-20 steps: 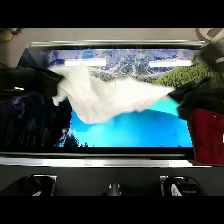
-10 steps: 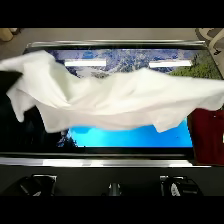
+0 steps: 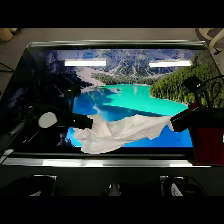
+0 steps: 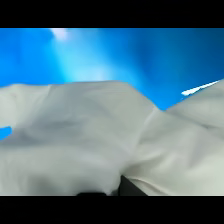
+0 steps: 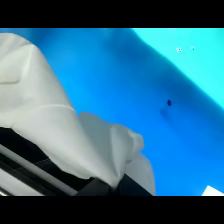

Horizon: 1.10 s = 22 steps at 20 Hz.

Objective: Fold the shirts.

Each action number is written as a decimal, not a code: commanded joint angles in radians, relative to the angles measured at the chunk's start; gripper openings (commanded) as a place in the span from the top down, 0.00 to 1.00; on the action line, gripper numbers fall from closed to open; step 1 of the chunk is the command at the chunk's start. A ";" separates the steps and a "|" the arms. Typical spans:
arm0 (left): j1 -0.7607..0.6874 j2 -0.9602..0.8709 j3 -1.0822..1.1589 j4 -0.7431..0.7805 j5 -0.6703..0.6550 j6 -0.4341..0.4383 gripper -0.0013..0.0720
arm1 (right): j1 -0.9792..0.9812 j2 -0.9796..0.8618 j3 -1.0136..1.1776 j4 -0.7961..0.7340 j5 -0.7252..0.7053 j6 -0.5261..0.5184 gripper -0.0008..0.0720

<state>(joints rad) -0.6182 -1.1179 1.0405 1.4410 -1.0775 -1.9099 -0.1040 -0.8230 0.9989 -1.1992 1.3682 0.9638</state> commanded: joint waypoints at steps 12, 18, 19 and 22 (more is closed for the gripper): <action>0.381 -0.067 0.225 -0.044 -0.450 0.255 0.00 | 0.001 -0.174 -0.124 0.041 -0.111 -0.072 0.96; 0.256 0.029 -0.345 -0.406 -0.032 0.181 0.00 | 0.001 -0.174 -0.124 0.037 -0.120 -0.071 0.96; 0.232 0.008 -0.377 -0.428 0.013 0.181 0.00 | 0.001 -0.174 -0.124 0.037 -0.114 -0.071 0.96; 0.173 -0.063 -0.393 -0.436 0.088 0.181 0.04 | 0.001 -0.174 -0.124 0.037 -0.110 -0.071 0.96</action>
<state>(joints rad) -0.3931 -1.1408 0.7204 1.0782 -1.1145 -1.7233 -0.1040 -0.9966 0.8757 -1.1591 1.2514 0.8925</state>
